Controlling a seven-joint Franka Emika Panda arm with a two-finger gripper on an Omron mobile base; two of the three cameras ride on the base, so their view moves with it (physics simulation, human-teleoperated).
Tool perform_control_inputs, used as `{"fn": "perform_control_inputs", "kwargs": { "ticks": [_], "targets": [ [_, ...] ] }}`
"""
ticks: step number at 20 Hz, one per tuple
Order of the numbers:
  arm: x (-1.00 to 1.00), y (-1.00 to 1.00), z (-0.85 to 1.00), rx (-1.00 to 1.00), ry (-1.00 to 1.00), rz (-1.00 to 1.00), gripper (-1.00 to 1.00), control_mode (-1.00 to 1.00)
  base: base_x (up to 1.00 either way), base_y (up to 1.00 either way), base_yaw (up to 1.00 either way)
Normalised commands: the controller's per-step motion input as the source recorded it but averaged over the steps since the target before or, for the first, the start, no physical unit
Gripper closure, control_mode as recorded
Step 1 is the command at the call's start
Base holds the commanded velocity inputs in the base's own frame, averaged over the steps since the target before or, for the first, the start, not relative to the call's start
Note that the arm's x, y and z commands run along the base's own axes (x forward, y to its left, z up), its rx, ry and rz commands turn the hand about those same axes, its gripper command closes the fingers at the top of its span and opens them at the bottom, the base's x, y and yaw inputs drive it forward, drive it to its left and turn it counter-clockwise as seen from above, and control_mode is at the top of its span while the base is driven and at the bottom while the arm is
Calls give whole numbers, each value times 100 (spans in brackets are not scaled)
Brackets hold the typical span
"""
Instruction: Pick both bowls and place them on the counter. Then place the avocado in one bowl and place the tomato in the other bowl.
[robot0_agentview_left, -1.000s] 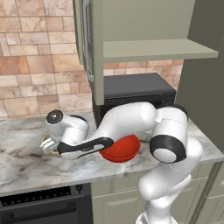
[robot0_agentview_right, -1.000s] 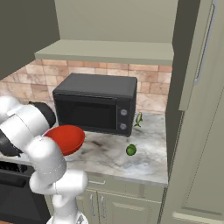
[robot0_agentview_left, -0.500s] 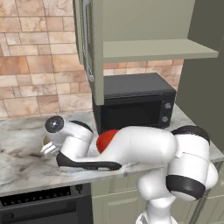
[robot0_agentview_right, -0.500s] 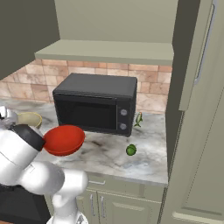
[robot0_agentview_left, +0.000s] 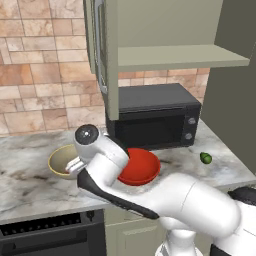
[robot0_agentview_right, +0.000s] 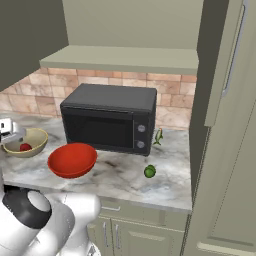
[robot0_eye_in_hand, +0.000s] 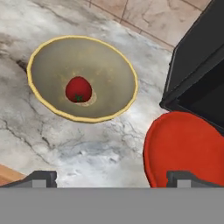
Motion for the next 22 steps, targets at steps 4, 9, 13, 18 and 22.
{"fn": "perform_control_inputs", "kwargs": {
  "ticks": [4,9,13,18,22],
  "targets": [
    [-19,-85,10,3,-8,0,-100,-100,0,0,0],
    [-11,-86,9,4,-5,0,-100,-100,0,0,0],
    [0,-83,15,3,0,0,-100,-100,0,0,0],
    [0,-77,31,1,9,-5,-100,-100,0,0,0],
    [0,-74,32,0,16,-12,-100,-100,0,0,0]
  ]
}}
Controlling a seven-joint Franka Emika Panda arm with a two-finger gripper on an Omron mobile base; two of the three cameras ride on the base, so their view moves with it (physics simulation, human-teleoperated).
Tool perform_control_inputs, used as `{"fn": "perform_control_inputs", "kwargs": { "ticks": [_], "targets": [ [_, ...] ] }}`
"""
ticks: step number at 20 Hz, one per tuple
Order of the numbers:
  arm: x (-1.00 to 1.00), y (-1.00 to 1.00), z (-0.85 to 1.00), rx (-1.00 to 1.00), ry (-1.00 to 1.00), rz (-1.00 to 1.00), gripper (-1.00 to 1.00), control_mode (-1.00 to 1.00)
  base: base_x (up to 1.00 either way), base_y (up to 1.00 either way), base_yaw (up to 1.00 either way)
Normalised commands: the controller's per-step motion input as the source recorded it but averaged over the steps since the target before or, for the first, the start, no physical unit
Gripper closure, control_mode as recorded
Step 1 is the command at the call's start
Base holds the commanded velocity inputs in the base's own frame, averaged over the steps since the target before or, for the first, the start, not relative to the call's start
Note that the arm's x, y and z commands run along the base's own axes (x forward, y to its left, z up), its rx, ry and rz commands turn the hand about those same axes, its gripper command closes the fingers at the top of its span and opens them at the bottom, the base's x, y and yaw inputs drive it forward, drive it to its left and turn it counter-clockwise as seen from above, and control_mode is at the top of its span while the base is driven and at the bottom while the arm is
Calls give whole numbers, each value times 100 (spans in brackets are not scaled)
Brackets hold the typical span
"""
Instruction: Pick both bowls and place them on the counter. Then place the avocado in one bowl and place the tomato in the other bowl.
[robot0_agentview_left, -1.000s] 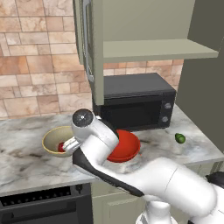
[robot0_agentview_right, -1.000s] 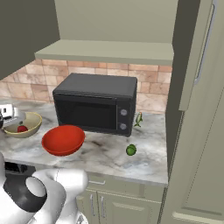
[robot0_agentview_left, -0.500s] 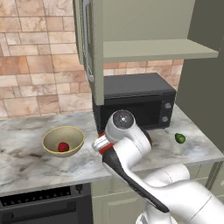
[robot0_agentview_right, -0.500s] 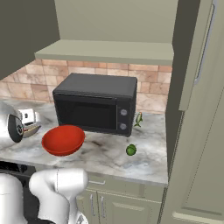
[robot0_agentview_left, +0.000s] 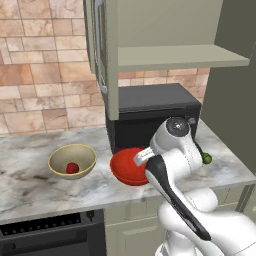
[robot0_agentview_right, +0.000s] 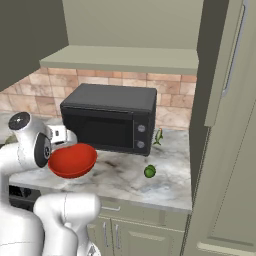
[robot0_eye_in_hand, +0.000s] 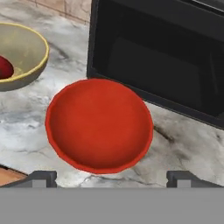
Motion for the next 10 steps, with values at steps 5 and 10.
{"fn": "perform_control_inputs", "kwargs": {
  "ticks": [5,10],
  "targets": [
    [3,-71,26,0,19,-14,-100,-100,0,0,0],
    [4,-71,26,0,20,-16,-100,-100,0,0,0]
  ]
}}
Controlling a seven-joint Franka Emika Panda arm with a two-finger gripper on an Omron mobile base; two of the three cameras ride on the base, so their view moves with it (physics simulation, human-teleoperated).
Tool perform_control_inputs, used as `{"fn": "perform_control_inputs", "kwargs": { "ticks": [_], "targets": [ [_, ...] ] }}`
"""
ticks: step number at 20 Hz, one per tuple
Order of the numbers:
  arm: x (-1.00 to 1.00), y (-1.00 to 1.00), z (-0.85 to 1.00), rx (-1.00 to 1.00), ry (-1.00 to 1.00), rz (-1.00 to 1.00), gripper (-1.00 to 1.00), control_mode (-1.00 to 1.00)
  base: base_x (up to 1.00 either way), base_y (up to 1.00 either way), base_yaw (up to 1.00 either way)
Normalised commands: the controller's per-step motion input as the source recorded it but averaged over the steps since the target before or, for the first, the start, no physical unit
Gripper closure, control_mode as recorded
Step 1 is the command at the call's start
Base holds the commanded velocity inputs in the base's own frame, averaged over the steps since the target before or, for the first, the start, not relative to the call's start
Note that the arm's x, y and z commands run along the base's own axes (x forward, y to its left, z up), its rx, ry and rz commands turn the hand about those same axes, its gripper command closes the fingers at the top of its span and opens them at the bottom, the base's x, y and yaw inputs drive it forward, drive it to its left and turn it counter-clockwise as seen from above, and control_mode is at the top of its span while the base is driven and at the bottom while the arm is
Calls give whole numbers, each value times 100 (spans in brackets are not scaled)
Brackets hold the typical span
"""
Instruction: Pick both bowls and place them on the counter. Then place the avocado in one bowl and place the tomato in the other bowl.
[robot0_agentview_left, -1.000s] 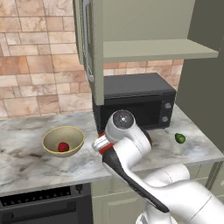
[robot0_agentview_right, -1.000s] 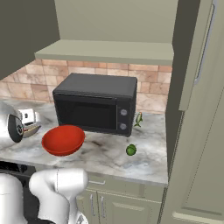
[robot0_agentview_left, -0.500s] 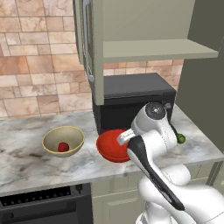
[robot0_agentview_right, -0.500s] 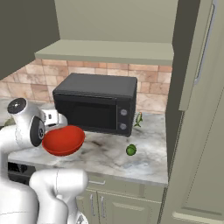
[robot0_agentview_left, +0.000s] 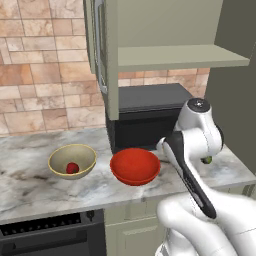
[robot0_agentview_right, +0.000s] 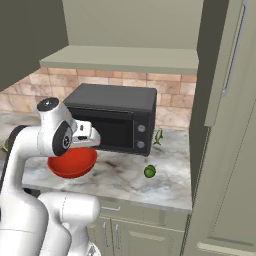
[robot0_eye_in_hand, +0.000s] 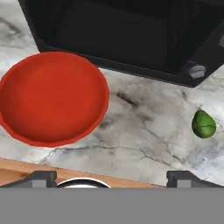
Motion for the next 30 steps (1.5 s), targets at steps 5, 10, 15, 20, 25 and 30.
{"fn": "perform_control_inputs", "kwargs": {
  "ticks": [5,10,15,20,25,30],
  "targets": [
    [0,-73,23,0,19,-19,-100,-100,0,0,0],
    [0,-76,4,0,19,-22,-100,-100,0,0,0],
    [0,-77,-7,0,11,-23,-100,-100,0,0,0],
    [0,-70,-24,0,6,-21,-100,-100,0,0,0],
    [8,-24,-50,0,-3,-19,-100,-100,0,0,0],
    [30,-2,-42,1,-3,-17,-100,-100,0,0,0]
  ]
}}
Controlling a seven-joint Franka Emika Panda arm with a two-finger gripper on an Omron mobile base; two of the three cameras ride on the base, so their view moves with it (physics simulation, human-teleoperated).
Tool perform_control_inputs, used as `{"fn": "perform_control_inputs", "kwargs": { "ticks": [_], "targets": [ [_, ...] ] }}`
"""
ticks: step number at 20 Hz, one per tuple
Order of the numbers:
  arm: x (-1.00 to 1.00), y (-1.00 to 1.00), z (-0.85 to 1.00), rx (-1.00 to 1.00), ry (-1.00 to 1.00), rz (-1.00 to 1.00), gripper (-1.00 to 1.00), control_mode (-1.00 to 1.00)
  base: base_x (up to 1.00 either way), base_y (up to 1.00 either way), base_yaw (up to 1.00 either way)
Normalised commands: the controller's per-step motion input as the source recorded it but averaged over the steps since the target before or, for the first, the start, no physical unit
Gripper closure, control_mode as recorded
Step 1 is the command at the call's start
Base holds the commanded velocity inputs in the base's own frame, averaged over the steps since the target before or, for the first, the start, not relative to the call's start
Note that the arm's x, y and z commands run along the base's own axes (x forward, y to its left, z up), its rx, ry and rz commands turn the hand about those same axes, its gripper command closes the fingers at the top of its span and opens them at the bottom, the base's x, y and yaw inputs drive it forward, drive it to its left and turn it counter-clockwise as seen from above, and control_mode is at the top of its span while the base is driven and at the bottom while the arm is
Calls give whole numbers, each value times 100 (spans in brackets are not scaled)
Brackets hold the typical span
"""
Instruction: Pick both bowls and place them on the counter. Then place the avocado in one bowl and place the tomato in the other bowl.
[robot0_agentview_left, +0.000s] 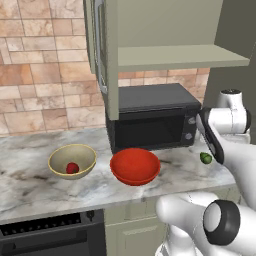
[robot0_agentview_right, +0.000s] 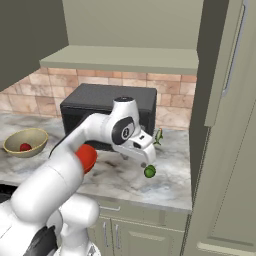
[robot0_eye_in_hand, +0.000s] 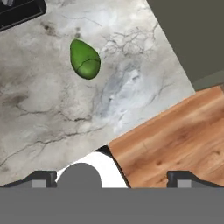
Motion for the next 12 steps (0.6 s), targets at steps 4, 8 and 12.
{"fn": "perform_control_inputs", "kwargs": {
  "ticks": [4,8,12],
  "targets": [
    [49,-1,-28,0,1,-12,-100,-100,0,0,0],
    [42,-10,-34,0,-2,-3,-100,-100,0,0,0],
    [27,-20,-32,1,-12,0,-100,-100,0,0,0]
  ]
}}
